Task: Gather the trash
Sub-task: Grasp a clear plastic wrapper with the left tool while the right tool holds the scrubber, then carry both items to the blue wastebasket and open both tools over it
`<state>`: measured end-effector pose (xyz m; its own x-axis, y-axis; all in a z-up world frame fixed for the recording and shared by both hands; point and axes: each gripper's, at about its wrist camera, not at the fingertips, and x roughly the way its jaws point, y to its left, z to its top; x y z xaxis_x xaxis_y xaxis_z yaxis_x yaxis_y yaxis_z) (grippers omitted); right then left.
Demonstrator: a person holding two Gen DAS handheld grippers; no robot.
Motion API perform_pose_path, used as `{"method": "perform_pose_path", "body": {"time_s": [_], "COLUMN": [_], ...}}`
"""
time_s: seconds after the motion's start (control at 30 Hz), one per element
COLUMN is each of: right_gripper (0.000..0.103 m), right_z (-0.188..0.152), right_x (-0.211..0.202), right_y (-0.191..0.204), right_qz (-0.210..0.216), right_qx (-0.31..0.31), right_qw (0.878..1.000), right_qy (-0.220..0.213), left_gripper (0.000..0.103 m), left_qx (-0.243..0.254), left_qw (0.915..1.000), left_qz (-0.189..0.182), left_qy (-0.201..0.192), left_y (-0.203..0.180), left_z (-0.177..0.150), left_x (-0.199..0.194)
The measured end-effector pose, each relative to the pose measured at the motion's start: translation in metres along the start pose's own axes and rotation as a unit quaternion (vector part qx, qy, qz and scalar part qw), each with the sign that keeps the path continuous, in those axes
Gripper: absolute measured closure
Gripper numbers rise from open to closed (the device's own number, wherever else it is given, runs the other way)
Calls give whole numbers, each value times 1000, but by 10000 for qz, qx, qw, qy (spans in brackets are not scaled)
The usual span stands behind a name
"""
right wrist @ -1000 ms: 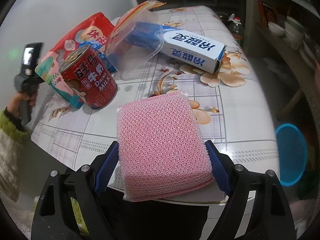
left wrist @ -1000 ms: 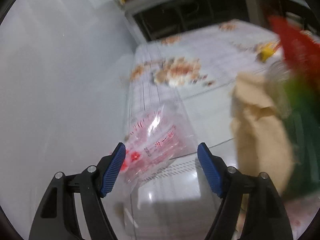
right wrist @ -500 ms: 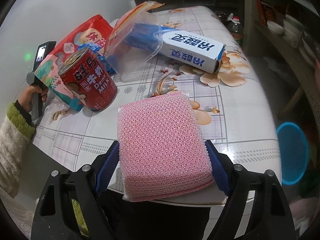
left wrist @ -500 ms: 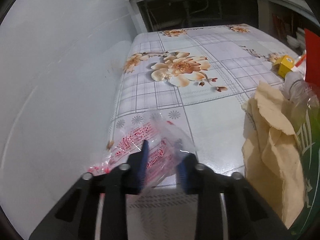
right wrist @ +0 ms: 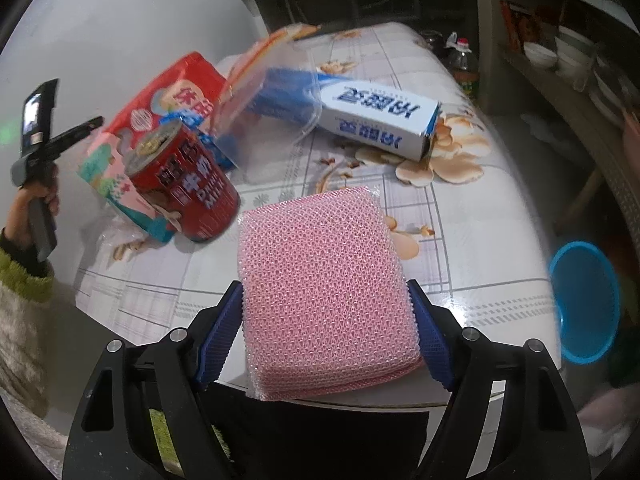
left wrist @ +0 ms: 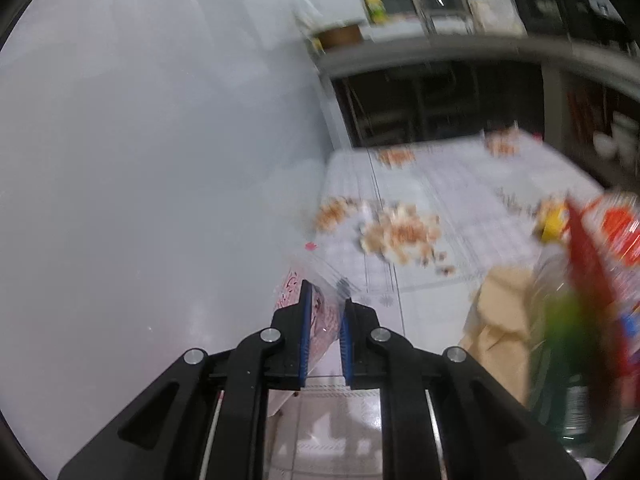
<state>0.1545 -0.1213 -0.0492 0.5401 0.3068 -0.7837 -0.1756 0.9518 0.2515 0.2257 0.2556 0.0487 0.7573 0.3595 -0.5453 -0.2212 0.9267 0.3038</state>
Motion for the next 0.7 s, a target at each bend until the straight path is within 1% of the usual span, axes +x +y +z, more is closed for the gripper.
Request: {"method": "perform_pose_path", "body": {"time_s": [0.1, 0.2, 0.27, 0.3, 0.37, 0.4, 0.47, 0.5, 0.6, 0.67, 0.7], "right_gripper": [29, 29, 29, 29, 29, 29, 29, 29, 28, 28, 28], "right_z": [0, -1, -3, -4, -8, -9, -14, -17, -31, -40, -49], "right_x": [-12, -25, -34, -40, -53, -59, -75, -83, -104, -114, -120], "right_y": [0, -5, -9, -13, -20, -24, -37, -44, -71, -91, -107], "right_qz": [62, 153, 188, 206, 190, 183, 140, 103, -44, -145, -199], "right_qx": [32, 114, 199, 257, 382, 439, 610, 711, 1096, 1378, 1632], "right_qw": [9998, 9992, 9985, 9980, 9967, 9959, 9934, 9919, 9857, 9807, 9760], "right_qy": [-176, -356, -471, -541, -695, -769, -957, -1044, -1276, -1377, -1430], "left_gripper": [92, 92, 92, 92, 92, 92, 92, 92, 92, 92, 92], "left_qx": [-73, -74, -72, -75, -101, -101, -15, 42, 401, 644, 775], "left_qw": [9989, 9963, 9933, 9918, 9867, 9844, 9747, 9702, 9440, 9296, 9210], "left_qz": [181, 184, 56, -70, -554, -739, -1431, -1695, -2792, -3257, -3496], "left_qy": [-418, -835, -1154, -1272, -1526, -1590, -1719, -1731, -1713, -1601, -1533], "left_y": [6, 5, -2, -6, -19, -26, -52, -63, -124, -163, -184], "left_z": [11, 19, 24, 26, 31, 33, 36, 37, 43, 44, 44], "left_x": [-41, -80, -113, -127, -158, -165, -188, -194, -216, -224, -227]}}
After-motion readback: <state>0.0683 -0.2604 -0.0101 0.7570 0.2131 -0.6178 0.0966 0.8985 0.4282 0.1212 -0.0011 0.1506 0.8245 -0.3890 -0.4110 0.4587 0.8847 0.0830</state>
